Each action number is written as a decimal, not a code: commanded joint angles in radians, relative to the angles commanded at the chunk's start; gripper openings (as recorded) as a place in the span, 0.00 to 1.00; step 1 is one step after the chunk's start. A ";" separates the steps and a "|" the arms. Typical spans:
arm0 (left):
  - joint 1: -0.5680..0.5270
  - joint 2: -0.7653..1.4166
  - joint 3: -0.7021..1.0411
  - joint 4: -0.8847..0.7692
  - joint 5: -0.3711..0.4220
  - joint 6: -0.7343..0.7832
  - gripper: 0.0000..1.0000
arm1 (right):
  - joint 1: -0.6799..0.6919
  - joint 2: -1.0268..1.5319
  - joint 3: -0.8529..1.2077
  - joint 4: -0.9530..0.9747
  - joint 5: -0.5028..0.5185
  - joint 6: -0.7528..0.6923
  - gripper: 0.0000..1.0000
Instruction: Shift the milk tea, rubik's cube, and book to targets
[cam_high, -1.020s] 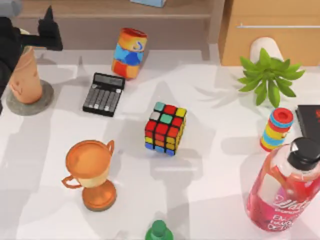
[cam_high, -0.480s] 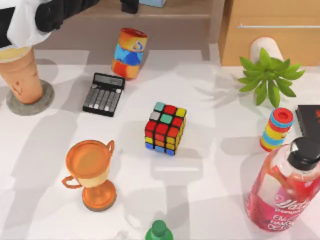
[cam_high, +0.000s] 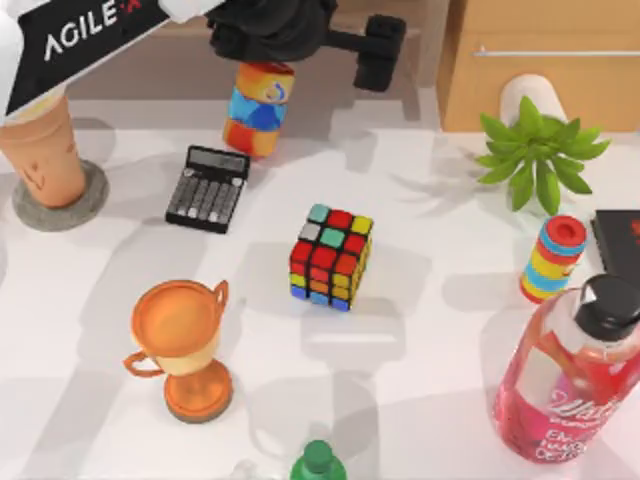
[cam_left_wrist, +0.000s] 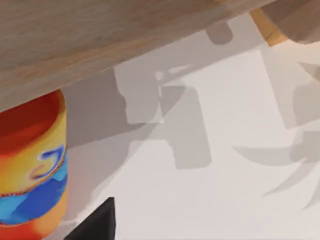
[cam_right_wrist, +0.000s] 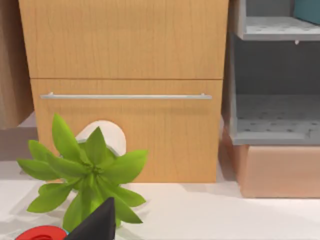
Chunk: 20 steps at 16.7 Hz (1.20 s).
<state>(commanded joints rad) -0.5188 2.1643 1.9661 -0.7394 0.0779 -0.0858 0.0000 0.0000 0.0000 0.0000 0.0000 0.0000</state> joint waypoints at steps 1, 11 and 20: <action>-0.021 0.029 0.050 -0.105 -0.008 -0.024 1.00 | 0.000 0.000 0.000 0.000 0.000 0.000 1.00; -0.143 0.232 0.320 -0.715 -0.071 -0.207 1.00 | 0.000 0.000 0.000 0.000 0.000 0.000 1.00; -0.141 0.232 0.278 -0.680 -0.073 -0.206 1.00 | 0.000 0.000 0.000 0.000 0.000 0.000 1.00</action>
<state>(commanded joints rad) -0.6595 2.3958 2.2445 -1.4193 0.0045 -0.2914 0.0000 0.0000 0.0000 0.0000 0.0000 0.0000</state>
